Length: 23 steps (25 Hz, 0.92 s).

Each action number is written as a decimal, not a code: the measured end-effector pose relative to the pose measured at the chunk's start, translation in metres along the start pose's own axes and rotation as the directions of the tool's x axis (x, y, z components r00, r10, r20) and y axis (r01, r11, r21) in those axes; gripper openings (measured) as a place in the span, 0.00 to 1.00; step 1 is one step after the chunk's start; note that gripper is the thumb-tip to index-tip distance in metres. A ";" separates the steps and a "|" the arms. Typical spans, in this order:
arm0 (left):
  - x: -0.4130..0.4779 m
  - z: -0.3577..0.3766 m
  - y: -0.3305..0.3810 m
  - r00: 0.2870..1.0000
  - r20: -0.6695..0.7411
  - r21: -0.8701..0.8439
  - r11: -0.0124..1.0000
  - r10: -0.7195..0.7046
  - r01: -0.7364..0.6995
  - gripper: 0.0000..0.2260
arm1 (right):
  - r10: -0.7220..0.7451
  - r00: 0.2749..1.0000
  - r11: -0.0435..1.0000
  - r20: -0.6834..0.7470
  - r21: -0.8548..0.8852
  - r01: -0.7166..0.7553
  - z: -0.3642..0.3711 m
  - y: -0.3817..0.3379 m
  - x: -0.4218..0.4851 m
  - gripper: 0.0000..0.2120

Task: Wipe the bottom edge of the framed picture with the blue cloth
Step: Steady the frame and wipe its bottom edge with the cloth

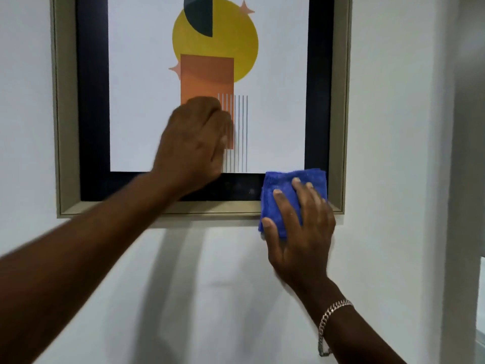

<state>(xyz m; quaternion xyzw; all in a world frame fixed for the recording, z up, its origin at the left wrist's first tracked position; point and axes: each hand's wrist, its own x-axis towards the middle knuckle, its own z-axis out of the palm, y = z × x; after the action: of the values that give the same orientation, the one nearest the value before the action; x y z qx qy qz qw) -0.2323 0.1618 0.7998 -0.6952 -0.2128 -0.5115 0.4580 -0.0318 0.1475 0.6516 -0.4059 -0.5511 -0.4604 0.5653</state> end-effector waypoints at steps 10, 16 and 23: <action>0.006 0.013 -0.057 0.958 0.221 0.300 0.921 0.185 -0.247 0.30 | 0.132 0.960 0.991 -0.248 0.009 -0.134 0.035 -0.018 0.007 0.16; 0.005 0.011 -0.066 0.933 0.233 0.283 0.898 0.276 -0.336 0.34 | 0.079 0.967 0.997 -0.242 0.028 -0.074 0.038 -0.026 -0.003 0.16; 0.001 0.008 -0.077 0.922 0.209 0.256 0.892 0.325 -0.372 0.35 | 0.092 0.977 0.996 -0.194 0.021 -0.089 0.044 -0.049 -0.007 0.17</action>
<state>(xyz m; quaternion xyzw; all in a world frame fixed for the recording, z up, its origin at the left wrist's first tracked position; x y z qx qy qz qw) -0.2872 0.2060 0.8322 -0.6859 -0.1934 -0.3261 0.6211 -0.0899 0.1785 0.6455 -0.3799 -0.4769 -0.4682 0.6395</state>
